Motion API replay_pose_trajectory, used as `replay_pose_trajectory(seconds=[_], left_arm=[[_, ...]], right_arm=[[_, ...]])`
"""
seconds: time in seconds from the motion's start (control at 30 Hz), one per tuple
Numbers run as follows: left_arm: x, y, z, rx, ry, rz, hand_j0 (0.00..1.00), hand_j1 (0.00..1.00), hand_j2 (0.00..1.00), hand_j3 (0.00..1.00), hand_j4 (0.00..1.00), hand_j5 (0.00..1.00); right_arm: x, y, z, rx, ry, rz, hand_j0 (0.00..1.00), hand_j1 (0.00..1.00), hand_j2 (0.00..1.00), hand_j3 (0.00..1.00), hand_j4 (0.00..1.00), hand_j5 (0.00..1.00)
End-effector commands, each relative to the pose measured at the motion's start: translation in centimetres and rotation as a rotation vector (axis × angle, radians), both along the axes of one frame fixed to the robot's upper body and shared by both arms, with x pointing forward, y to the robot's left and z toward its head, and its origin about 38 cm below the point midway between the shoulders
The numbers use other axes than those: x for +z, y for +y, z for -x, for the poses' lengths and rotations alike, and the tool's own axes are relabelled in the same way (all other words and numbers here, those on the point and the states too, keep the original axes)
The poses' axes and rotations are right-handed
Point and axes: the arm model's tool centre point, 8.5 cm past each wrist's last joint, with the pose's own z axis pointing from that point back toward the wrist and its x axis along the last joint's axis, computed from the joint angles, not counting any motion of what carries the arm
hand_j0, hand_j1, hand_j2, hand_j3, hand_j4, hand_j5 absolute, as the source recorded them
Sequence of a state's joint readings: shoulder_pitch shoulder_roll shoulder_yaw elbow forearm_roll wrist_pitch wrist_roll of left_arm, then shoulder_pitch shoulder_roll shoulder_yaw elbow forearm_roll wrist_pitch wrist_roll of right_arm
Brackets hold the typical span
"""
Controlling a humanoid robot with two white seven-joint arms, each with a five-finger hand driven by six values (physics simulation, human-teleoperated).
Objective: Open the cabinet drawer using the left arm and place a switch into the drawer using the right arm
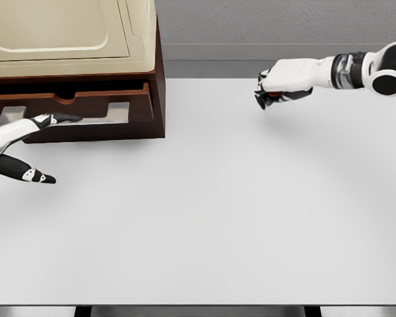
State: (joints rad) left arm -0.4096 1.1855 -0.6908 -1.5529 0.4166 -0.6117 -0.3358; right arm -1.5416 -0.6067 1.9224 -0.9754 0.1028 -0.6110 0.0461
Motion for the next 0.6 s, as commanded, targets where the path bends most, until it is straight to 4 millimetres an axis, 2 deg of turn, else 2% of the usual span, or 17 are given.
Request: replay_pose_trajectory(seconds=[0.0,0.2,0.37,0.43,0.57], left_arm=[[0.3,-0.4,0.3,-0.021,0.004,-0.002,1.0,1.0,1.0,1.0,1.0,1.0],[1.5,-0.1,1.4,-0.041,0.02,-0.021,1.0,1.0,1.0,1.0,1.0,1.0],[2.2,0.1,2.0,-0.048,0.025,-0.029,1.0,1.0,1.0,1.0,1.0,1.0],[2.3,0.2,2.0,-0.05,0.026,-0.035,1.0,1.0,1.0,1.0,1.0,1.0],[4.5,1.0,1.2,-0.021,-0.032,-0.028,1.0,1.0,1.0,1.0,1.0,1.0]], right_arm=[[-0.1,1.4,1.0,0.046,0.018,-0.024,0.42,0.42,0.42,0.42,0.42,0.42],[0.5,3.0,1.8,0.099,0.021,-0.037,0.42,0.42,0.42,0.42,0.42,0.42],[2.3,4.9,3.0,0.168,0.009,-0.064,0.42,0.42,0.42,0.42,0.42,0.42],[3.0,5.0,3.6,0.187,0.005,-0.072,0.42,0.42,0.42,0.42,0.42,0.42],[3.9,6.1,4.5,0.23,0.0,-0.095,0.42,0.42,0.42,0.42,0.42,0.42]])
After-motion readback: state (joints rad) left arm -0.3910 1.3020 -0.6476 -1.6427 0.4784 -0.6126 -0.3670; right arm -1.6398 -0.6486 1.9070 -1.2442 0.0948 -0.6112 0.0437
